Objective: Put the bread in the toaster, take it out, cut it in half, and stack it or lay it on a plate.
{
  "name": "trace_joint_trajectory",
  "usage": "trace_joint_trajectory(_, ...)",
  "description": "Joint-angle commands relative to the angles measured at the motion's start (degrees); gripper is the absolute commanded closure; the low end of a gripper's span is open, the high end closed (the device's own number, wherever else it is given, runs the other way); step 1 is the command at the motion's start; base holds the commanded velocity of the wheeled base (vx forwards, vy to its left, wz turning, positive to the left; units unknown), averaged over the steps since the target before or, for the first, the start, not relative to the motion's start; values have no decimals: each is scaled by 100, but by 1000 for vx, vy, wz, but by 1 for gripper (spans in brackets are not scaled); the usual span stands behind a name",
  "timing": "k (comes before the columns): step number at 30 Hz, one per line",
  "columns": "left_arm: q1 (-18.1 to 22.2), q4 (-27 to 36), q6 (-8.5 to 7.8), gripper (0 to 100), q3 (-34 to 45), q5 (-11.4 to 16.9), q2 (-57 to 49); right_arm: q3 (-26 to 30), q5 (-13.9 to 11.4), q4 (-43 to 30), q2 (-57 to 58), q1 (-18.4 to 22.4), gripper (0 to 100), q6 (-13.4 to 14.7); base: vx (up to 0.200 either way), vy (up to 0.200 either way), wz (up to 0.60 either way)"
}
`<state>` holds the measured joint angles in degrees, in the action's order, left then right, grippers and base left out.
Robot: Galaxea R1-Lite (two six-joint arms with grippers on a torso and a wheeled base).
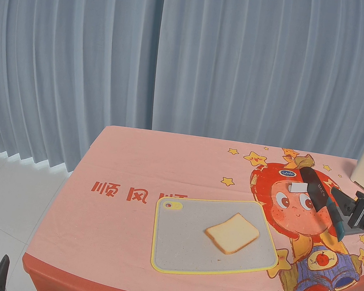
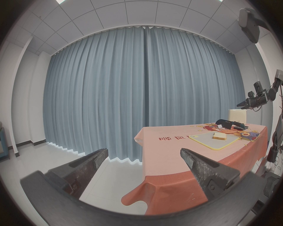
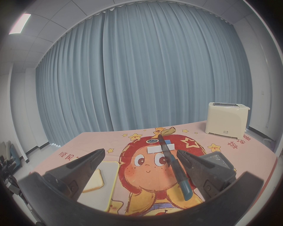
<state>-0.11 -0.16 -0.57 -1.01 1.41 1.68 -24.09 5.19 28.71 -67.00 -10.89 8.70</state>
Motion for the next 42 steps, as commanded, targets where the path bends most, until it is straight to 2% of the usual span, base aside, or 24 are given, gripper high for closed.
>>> trace_joint_trajectory(1,2,-2,-4,0,101,-1,8,97,34,-6,55,-36,0,0,0,0,0)
trace_joint_trajectory(8,2,-2,-4,0,101,-1,8,141,219,-6,20,-45,0,-35,0,-143,0)
trace_joint_trajectory(24,2,-2,-4,0,101,-1,8,370,201,65,-270,-98,0,-62,0,-200,0)
trace_joint_trajectory(33,2,-2,5,0,101,-1,-1,528,113,91,-683,-599,0,-35,0,0,0)
trace_joint_trajectory(42,2,-2,5,0,101,-1,-1,405,78,109,-1272,-573,0,-53,0,0,0)
